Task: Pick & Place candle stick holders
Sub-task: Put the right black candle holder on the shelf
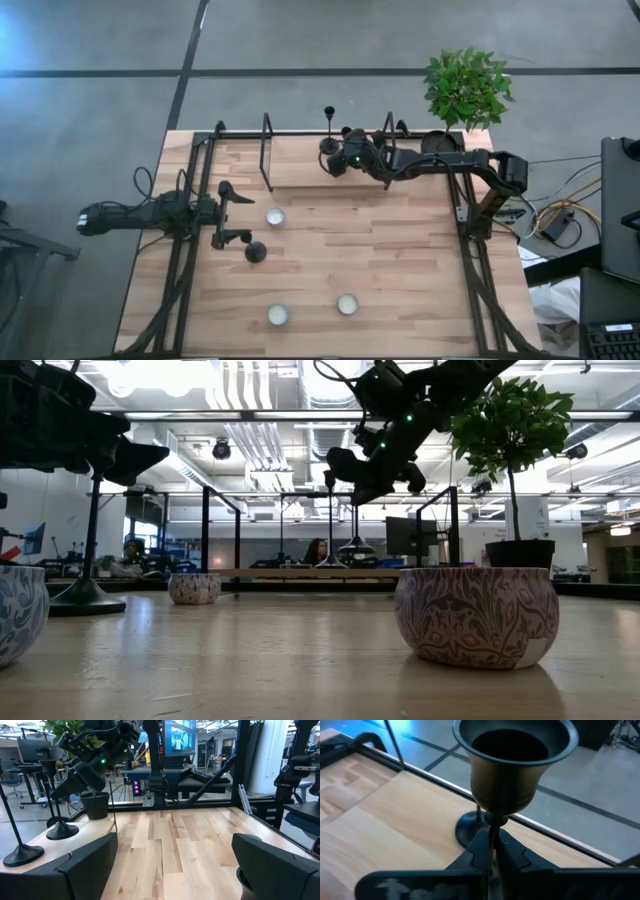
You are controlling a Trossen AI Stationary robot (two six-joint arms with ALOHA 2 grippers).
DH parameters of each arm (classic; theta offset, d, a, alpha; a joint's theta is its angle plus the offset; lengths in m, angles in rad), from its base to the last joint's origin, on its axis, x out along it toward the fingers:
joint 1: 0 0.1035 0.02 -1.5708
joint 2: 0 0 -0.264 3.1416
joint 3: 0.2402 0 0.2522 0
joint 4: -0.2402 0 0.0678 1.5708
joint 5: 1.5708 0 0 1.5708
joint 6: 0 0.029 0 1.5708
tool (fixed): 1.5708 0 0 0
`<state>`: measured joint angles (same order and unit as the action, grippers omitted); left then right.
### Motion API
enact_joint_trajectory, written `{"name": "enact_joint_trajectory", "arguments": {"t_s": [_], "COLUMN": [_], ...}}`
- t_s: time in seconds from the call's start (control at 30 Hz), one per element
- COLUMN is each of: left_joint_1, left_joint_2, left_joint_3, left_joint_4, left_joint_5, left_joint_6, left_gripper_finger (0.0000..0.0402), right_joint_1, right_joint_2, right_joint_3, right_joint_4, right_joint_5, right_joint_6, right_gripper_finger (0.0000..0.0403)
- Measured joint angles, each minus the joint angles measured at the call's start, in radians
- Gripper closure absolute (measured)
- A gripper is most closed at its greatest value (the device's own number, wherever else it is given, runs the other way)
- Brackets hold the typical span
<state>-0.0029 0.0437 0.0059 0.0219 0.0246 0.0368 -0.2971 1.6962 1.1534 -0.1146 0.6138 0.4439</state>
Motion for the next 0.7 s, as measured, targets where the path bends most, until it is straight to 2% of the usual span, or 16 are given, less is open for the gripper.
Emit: {"name": "enact_joint_trajectory", "arguments": {"t_s": [0.37, 0.7], "left_joint_1": [0.001, 0.001], "left_joint_2": [0.0, 0.0], "left_joint_3": [0.0, 0.0], "left_joint_4": [0.0, 0.0], "left_joint_5": [0.0, 0.0], "left_joint_6": [0.0, 0.0], "left_gripper_finger": [0.0003, 0.0003], "right_joint_1": [-0.029, -0.056], "right_joint_2": [0.0, 0.015], "right_joint_3": [0.0, 0.0], "right_joint_4": [-0.042, -0.034], "right_joint_5": [0.018, -0.02], "right_joint_6": [0.011, 0.005], "right_gripper_finger": [0.0394, 0.0394]}}
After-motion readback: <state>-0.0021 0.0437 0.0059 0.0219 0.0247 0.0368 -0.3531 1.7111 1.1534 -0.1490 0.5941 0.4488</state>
